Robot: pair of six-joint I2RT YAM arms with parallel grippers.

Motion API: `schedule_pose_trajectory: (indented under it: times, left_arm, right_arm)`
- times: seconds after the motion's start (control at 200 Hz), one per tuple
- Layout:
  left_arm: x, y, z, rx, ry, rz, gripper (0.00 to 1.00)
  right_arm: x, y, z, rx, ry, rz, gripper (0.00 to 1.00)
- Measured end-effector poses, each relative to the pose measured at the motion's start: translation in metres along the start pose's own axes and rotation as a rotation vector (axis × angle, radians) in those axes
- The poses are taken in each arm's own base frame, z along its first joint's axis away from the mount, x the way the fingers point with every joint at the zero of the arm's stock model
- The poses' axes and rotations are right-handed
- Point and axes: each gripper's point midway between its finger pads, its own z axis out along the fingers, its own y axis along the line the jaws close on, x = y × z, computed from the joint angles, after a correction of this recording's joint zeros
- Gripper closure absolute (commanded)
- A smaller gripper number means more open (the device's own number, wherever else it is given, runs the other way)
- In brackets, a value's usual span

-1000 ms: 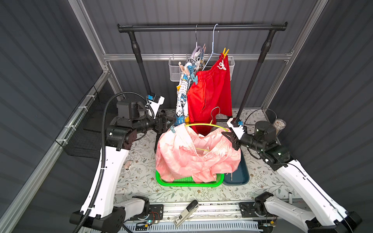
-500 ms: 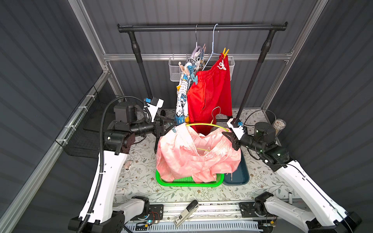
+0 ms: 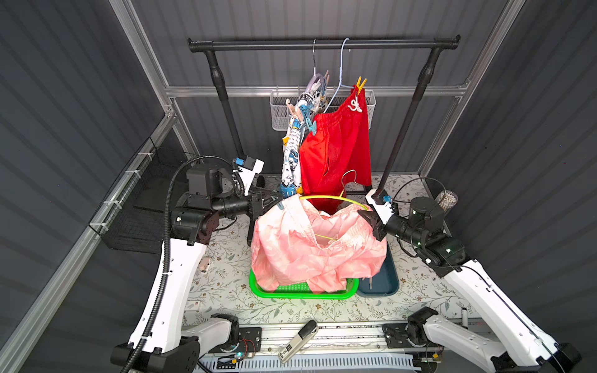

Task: Remove the clothespins securing shorts to the hanger
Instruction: Remove the clothespin from the hanger.

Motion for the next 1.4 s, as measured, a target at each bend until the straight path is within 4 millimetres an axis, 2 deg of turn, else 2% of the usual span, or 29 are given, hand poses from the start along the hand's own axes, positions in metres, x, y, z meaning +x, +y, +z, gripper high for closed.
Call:
schedule_pose_trajectory:
  times: [0.09,0.235,0.64,0.881,1.001,1.291,1.401]
  left_arm:
    - [0.0,0.0,0.001,0.013,-0.003,-0.003,0.82]
    - [0.001,0.0,0.004,0.024,-0.004,-0.004,1.0]
    - [-0.004,0.008,0.003,-0.029,-0.022,0.01,1.0]
    - [-0.034,-0.004,-0.013,-0.071,-0.097,0.081,1.0]
    - [-0.042,-0.008,-0.017,-0.071,-0.117,0.099,1.0]
    - [-0.031,0.0,-0.004,-0.057,-0.07,0.055,1.0]
    - [-0.016,-0.017,0.009,-0.016,-0.012,0.05,1.0]
  right_arm:
    - [-0.001,0.0,0.0,0.002,-0.002,0.0,1.0]
    - [-0.002,-0.001,0.0,0.005,-0.007,-0.002,1.0]
    - [-0.001,-0.001,0.0,0.005,-0.005,0.002,1.0]
    - [0.003,0.003,0.005,-0.023,0.005,0.016,1.0]
    - [0.008,0.006,0.01,-0.042,0.019,0.022,1.0]
    - [0.016,0.011,0.022,-0.07,0.047,0.046,1.0]
    - [0.018,0.014,0.032,-0.087,0.069,0.05,1.0]
